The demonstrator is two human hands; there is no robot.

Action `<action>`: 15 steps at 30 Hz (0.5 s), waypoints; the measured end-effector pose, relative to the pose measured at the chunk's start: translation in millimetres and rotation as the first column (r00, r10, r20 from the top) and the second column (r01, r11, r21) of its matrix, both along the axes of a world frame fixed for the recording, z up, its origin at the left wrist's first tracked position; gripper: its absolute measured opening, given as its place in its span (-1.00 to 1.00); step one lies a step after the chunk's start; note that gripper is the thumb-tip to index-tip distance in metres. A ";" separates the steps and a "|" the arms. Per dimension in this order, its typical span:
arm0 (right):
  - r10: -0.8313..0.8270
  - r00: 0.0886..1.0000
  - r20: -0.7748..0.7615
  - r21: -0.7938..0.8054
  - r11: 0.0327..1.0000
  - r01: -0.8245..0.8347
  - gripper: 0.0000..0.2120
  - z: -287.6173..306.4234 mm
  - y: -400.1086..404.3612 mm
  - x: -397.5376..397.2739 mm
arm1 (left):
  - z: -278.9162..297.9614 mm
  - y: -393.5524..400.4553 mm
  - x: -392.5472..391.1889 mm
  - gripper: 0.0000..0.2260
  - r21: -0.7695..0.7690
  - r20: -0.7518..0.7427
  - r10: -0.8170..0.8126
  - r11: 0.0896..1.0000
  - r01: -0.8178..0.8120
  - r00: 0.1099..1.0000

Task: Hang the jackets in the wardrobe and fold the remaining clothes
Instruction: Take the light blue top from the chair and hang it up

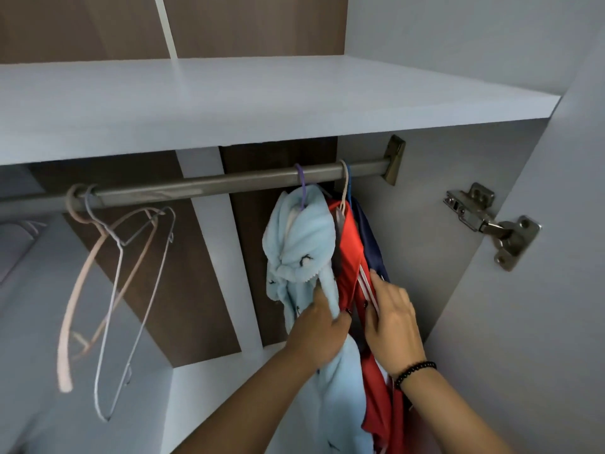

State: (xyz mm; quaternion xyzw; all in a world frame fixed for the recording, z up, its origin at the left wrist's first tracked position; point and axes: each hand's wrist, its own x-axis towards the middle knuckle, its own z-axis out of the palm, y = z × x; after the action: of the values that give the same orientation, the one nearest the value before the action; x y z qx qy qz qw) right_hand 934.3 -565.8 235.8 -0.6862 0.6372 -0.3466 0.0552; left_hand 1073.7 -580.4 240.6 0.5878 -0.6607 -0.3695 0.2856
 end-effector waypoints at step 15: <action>0.018 0.991 0.131 0.107 0.994 -0.032 -0.42 0.0 90.7 -9.6 | 2.6 76.7 13.0 -0.30 0.042 0.198 -0.117 0.993 0.111 0.973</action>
State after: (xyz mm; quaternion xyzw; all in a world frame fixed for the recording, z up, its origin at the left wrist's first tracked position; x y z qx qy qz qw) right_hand 924.7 -475.1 235.8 -0.6661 0.6414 -0.3546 0.1382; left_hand 1086.8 -503.7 243.2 0.5875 -0.7128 -0.3345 0.1870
